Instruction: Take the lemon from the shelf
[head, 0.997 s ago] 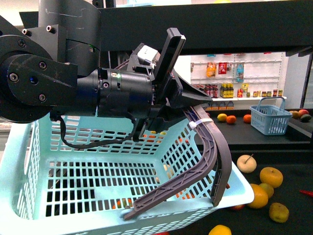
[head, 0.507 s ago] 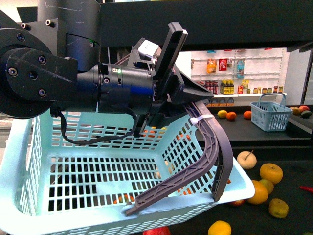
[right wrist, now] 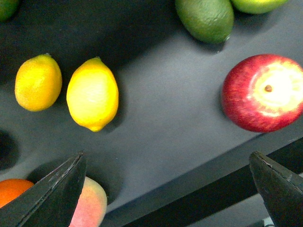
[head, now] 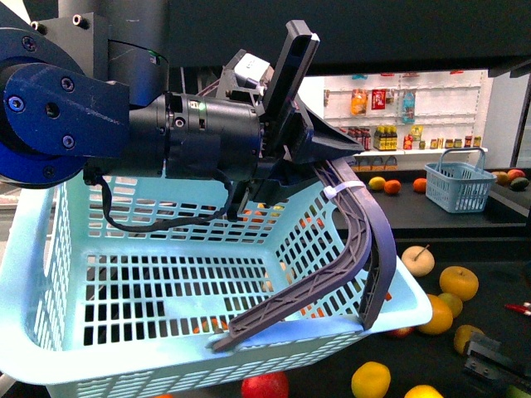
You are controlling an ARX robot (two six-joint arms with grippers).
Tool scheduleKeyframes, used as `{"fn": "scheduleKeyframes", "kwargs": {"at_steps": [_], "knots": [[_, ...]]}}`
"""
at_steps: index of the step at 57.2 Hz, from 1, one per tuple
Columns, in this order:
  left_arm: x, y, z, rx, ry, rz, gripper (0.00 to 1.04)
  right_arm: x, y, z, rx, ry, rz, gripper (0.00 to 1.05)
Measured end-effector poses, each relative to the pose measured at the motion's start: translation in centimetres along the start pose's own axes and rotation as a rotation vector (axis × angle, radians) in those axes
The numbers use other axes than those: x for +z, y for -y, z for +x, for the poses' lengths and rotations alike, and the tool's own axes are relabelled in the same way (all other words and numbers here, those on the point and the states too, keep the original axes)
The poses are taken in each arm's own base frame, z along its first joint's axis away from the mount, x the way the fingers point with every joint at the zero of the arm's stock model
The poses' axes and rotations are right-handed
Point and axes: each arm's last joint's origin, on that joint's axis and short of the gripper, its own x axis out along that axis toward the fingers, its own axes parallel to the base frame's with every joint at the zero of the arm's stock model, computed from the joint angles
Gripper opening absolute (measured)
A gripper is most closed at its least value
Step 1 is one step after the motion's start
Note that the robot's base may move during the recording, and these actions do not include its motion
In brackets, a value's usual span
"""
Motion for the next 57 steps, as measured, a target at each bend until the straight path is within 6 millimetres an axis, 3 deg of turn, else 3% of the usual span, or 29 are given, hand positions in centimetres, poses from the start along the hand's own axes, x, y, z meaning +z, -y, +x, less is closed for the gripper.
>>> {"fn": "scheduleKeyframes", "kwargs": {"at_steps": [18,32,57], "knots": [[0.0,0.0,0.0,-0.001,-0.001,0.000,0.10,-0.1,-2.6,5.1,-0.042,-0.042,0.133,1.02],[0.0,0.0,0.0,0.000,0.000,0.000,0.10,0.5,-4.4,7.0,-0.024,-0.033,0.212,1.02],[0.0,0.0,0.0,0.000,0.000,0.000,0.10,-0.4,-6.4,10.9,-0.024,-0.079,0.269,1.02]]}}
